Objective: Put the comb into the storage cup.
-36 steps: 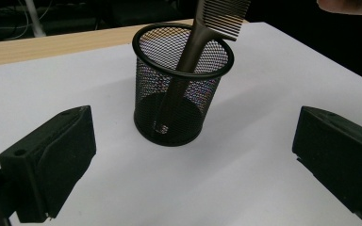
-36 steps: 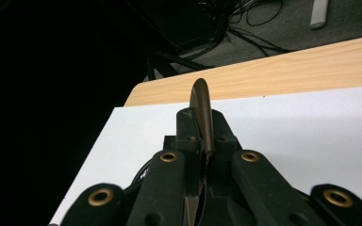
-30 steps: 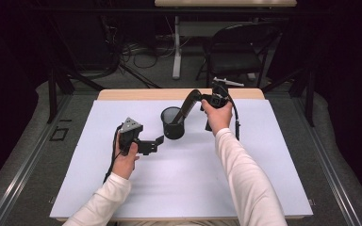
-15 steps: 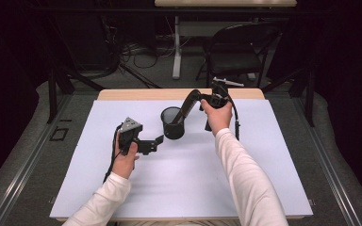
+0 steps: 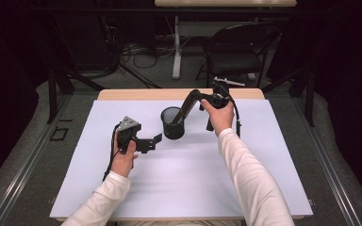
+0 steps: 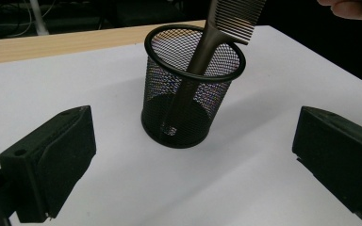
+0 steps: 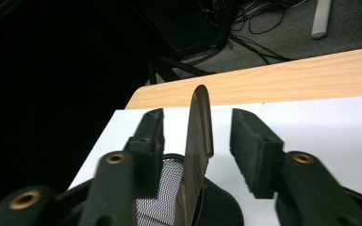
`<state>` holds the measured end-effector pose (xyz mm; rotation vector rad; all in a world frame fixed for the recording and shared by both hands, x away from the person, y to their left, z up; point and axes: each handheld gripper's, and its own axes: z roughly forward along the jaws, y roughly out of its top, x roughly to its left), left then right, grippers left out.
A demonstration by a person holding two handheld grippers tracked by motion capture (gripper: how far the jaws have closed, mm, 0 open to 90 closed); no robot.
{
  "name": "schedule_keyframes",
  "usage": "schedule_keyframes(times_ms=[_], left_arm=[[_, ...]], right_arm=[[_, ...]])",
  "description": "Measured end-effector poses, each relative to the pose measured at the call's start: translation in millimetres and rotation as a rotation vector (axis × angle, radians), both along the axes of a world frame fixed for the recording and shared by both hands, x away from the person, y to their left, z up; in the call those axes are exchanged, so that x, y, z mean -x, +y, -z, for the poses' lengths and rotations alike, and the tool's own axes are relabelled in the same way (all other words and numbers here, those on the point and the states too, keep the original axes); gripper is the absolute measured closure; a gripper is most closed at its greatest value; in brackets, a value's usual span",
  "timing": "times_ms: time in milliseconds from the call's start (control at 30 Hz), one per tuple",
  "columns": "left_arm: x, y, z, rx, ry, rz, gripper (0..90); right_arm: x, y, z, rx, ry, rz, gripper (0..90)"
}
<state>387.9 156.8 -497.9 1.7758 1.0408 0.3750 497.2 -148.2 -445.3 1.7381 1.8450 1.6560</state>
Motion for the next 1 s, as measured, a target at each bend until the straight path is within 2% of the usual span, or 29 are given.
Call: schedule_keyframes(times_ms=[200, 333, 433, 667, 867, 1000], left_arm=[[-0.1, 0.6, -0.2, 0.000, 0.001, -0.005, 0.5], [0.1, 1.5, -0.4, 0.003, 0.001, -0.008, 0.5], [0.3, 1.4, -1.2, 0.007, -0.004, -0.009, 0.5], [-0.6, 0.8, -1.2, 0.003, -0.004, -0.007, 0.5], [-0.4, 0.7, -1.7, 0.004, -0.005, -0.008, 0.5], [0.4, 1.0, -2.4, 0.004, -0.009, -0.008, 0.5]], right_arm=[[1.8, -1.1, -2.0, 0.036, -0.020, 0.006, 44.9], [4.4, -1.2, -4.4, 0.080, -0.032, -0.013, 42.4], [7.6, -2.1, -8.0, 0.095, -0.040, -0.033, 40.0], [14.0, -3.9, -12.1, 0.187, -0.086, -0.043, 36.0], [16.7, -5.5, -12.0, 0.192, -0.078, -0.030, 29.8], [18.5, -6.1, -13.0, 0.208, -0.101, -0.023, 26.9]])
